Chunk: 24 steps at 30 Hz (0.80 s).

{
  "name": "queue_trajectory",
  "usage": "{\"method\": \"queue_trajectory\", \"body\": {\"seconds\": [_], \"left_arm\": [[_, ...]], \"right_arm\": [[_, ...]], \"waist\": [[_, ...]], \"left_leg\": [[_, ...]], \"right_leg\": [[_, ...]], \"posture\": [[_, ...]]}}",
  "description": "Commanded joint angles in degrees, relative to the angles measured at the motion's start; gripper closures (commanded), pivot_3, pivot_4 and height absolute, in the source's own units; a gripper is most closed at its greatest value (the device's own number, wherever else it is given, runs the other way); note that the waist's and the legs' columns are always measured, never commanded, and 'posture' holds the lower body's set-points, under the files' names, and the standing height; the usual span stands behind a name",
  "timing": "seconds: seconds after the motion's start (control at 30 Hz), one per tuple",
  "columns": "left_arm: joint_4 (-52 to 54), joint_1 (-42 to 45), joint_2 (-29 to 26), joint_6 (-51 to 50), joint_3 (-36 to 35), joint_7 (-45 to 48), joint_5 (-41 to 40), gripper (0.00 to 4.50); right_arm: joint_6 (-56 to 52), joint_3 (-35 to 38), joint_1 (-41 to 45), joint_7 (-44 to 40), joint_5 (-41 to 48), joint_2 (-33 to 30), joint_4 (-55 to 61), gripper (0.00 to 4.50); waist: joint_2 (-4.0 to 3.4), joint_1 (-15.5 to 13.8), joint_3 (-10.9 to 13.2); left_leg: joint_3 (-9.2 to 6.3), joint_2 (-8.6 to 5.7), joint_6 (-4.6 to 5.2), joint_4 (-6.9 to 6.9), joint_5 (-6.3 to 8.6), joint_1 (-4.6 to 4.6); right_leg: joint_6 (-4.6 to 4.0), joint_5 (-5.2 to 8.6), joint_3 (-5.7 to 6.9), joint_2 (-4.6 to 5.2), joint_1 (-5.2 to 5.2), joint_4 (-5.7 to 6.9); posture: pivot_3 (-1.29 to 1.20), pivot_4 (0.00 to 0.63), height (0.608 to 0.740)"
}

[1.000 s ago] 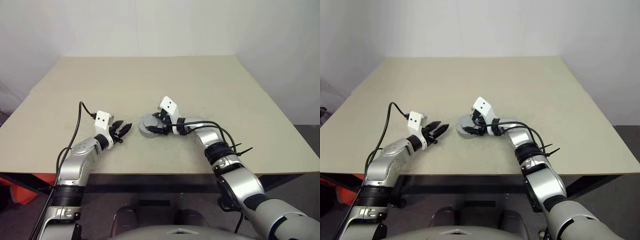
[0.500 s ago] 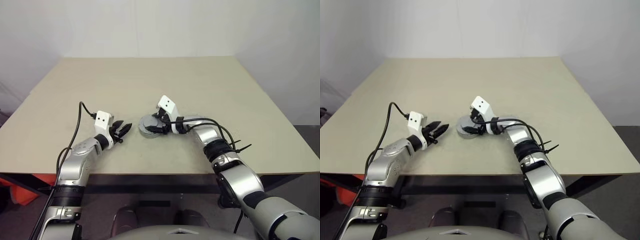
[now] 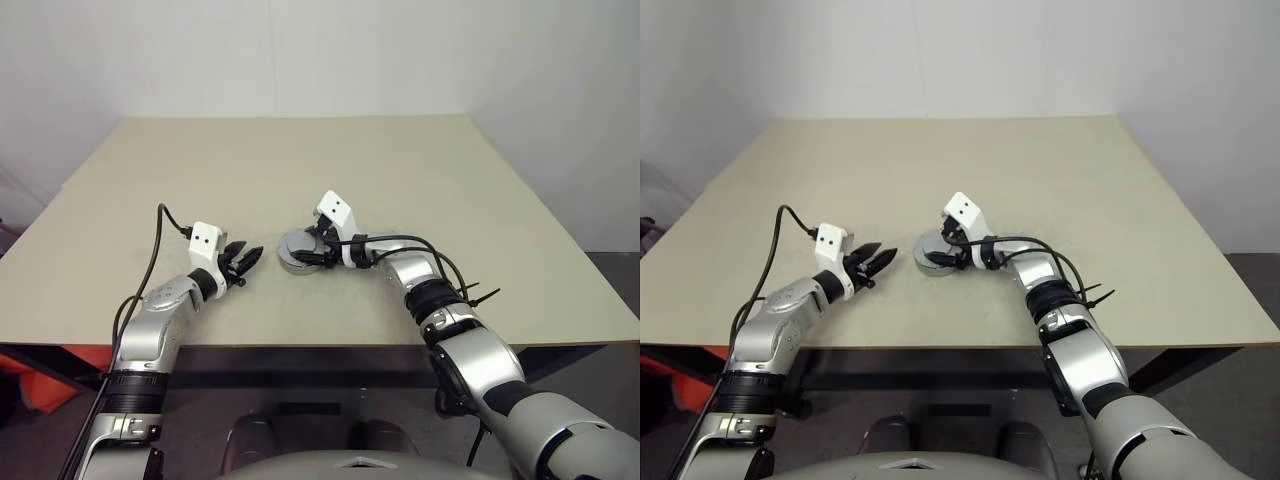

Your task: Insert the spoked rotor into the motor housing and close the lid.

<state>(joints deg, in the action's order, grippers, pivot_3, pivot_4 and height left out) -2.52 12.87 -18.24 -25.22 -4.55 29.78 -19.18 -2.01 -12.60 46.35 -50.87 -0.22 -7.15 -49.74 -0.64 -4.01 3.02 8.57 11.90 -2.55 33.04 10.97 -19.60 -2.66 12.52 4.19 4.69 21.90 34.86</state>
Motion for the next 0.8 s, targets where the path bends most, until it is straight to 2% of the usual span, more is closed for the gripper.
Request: {"method": "queue_trajectory", "body": {"seconds": [0.03, 0.33, 0.47, 0.8], "left_arm": [[2.04, 0.53, -0.28, 0.95, -0.56, 0.14, -0.29, 2.13], [2.05, 0.25, -0.22, 1.04, -0.59, 0.09, -0.29, 2.13], [2.03, 0.16, -0.28, 1.04, -0.58, 0.14, -0.27, 2.13], [1.84, 0.45, -0.43, 0.97, -0.41, 0.32, -0.16, 2.13]], "right_arm": [[-0.3, -1.46, -1.12, 1.16, -2.73, -0.82, -2.64, 1.39], [-3.66, 0.91, -2.34, -3.94, 2.15, -0.29, 5.14, 1.39], [-4.95, 1.06, -3.13, -4.56, 2.54, -0.46, 8.44, 1.39], [-2.98, 1.4, -2.69, -1.67, 1.46, -0.19, 8.29, 1.39]], "waist": [[0.0, 0.09, 0.0], [0.0, 0.05, 0.0], [0.0, 0.07, 0.01], [0.0, 0.05, 0.03]], "left_leg": [[0.01, 0.0, 0.0, 0.0, 0.0, -0.02], [0.01, 0.0, 0.0, -0.06, 0.0, -0.11], [0.01, 0.0, 0.01, -0.08, 0.01, -0.49], [0.03, -0.01, 0.01, -0.14, 0.01, -0.55]], "right_leg": [[-0.06, -0.04, 0.0, 0.0, 0.0, 0.0], [-0.21, -0.12, 0.0, -0.02, 0.15, -0.04], [-0.37, -0.21, 0.0, -0.07, 0.5, -0.05], [-0.4, -0.18, 0.0, -0.1, 0.58, -0.09]], "posture": [[0.0, 0.0, 0.74], [0.0, 0.0, 0.74], [0.0, 0.0, 0.74], [0.0, 0.0, 0.74]]}}
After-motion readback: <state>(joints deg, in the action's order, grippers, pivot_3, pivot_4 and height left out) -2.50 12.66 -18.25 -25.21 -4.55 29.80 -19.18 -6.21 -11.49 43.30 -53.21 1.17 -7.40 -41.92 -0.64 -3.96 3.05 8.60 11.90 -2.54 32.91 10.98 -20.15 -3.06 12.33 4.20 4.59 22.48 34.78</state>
